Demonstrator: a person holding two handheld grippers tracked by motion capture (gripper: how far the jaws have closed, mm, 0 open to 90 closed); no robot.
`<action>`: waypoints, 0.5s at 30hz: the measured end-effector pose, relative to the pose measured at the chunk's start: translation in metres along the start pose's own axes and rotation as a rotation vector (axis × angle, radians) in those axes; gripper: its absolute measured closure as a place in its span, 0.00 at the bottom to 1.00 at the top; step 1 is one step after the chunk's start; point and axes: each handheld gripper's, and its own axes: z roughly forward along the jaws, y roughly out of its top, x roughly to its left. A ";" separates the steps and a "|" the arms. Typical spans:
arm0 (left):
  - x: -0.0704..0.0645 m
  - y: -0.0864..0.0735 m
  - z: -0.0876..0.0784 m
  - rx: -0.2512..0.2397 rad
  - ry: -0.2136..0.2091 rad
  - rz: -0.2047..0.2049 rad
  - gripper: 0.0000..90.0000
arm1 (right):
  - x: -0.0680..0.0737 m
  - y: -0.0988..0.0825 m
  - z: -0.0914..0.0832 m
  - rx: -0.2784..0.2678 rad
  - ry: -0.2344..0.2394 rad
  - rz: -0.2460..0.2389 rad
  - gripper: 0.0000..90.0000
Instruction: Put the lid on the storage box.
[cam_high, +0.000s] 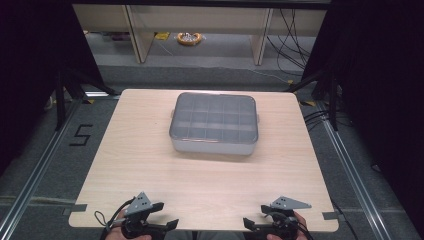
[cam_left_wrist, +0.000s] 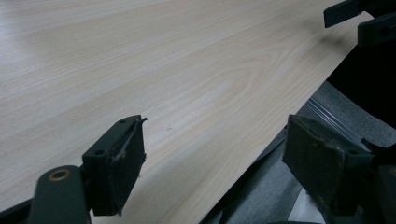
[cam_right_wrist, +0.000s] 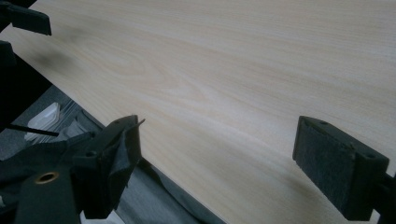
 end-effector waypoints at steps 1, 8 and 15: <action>0.000 0.000 0.000 0.002 0.001 0.001 0.23 | 0.001 0.000 -0.001 0.007 -0.002 0.003 0.18; 0.000 0.000 0.002 -0.003 -0.003 -0.007 0.23 | -0.001 -0.001 0.001 -0.003 0.002 0.000 0.18; 0.001 0.000 0.001 -0.008 0.000 -0.026 0.23 | -0.004 0.000 0.001 -0.003 -0.002 -0.036 0.18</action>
